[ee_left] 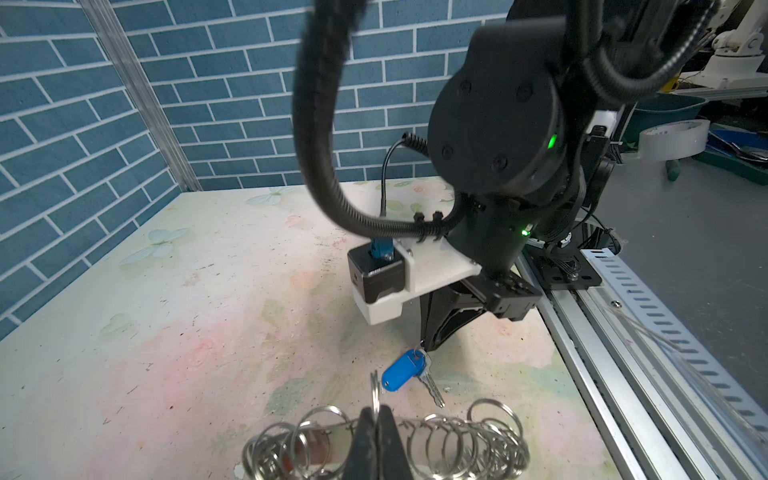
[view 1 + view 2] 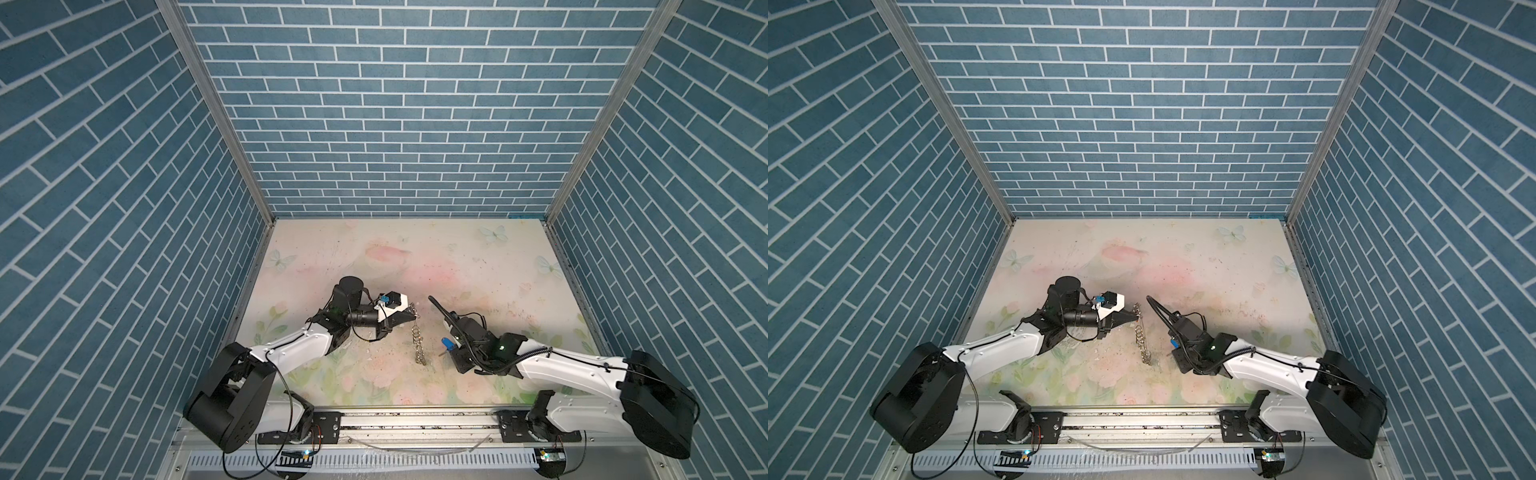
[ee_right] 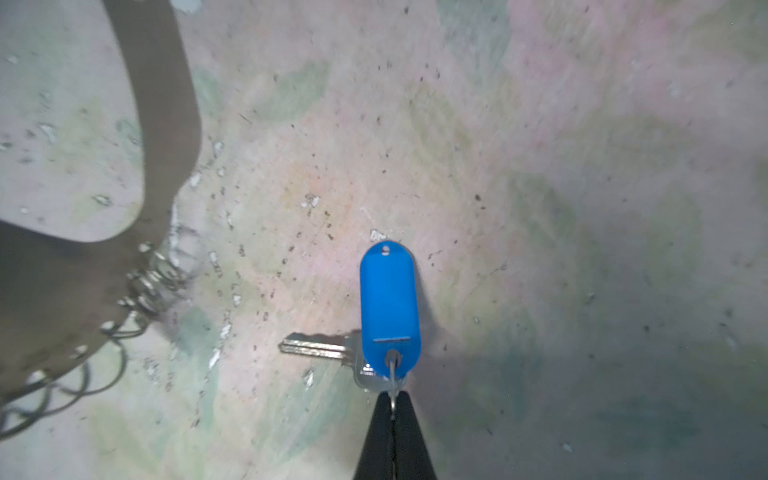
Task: Put the keys on the keyring
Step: 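Lift the blue-tagged key with the right gripper up to the plate's split rings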
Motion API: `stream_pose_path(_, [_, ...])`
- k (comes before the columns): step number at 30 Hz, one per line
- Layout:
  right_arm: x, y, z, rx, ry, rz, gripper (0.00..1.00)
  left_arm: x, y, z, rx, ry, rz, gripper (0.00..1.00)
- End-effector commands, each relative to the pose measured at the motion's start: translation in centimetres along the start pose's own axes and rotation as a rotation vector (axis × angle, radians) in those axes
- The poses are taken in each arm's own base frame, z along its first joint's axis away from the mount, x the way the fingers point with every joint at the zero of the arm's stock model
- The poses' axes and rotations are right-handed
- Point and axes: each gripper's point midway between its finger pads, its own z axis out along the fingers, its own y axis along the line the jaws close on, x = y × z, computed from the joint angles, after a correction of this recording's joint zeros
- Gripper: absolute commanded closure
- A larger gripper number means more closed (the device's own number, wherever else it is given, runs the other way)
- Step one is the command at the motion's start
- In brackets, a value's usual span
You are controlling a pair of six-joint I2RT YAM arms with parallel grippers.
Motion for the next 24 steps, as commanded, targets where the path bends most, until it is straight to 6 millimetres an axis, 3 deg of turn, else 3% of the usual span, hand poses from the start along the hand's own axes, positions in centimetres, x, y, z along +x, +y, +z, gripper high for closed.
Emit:
stream_pose_path(1, [-2.3,1.1,-2.9,-0.088,-0.053,-0.068,1.0,-0.5,-0.1,0.0,0.017,-0.014,0.01,1.0])
stream_pose_path(3, [-3.0,1.9,-3.9,-0.133,-0.064,-0.129,1.0,-0.5,-0.2,-0.1,0.021,-0.011,0.018,1.0])
stream_pose_path(13, [-9.1,2.3,-7.5,-0.164,-0.19,-0.337,1.0,-0.4,-1.6,0.3,0.085,0.017,0.028,1.0])
stream_pose_path(24, [-10.0,6.3,-9.4,-0.365,-0.334,-0.615,1.0,-0.5,-2.7,0.4,0.167,0.01,0.008,1.0])
